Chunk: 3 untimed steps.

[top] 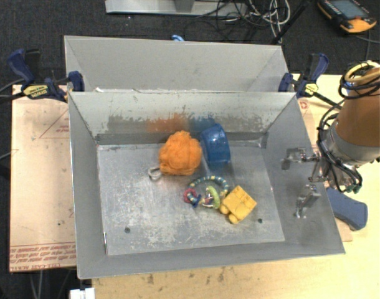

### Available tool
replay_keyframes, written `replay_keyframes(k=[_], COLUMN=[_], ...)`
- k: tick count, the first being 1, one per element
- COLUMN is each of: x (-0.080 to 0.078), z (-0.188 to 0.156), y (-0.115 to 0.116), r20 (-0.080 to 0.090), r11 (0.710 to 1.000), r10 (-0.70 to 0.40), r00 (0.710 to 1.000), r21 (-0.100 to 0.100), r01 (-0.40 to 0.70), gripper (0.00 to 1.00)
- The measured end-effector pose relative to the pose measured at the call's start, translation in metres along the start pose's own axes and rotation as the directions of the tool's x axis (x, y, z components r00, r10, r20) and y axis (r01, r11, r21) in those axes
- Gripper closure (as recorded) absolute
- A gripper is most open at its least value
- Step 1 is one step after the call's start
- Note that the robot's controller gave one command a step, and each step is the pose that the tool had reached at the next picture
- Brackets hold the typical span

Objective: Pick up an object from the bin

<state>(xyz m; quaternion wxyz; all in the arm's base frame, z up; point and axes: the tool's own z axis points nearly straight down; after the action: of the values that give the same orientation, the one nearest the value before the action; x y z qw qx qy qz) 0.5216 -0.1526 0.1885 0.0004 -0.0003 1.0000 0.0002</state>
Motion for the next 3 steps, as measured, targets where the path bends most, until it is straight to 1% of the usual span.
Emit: replay_keyframes(k=[1, 2, 3], x=[0.0, -0.001, 0.013], z=[0.045, 0.088, 0.107], y=[0.016, 0.032, 0.046], r20=[0.008, 0.001, -0.001], r11=[0.999, 1.0, 0.998], r10=[-0.038, 0.001, -0.069], r00=[0.999, 1.0, 0.998], r21=[0.003, -0.001, -0.001], r01=[0.038, -0.001, 0.069], gripper=[0.0, 0.0, 0.0])
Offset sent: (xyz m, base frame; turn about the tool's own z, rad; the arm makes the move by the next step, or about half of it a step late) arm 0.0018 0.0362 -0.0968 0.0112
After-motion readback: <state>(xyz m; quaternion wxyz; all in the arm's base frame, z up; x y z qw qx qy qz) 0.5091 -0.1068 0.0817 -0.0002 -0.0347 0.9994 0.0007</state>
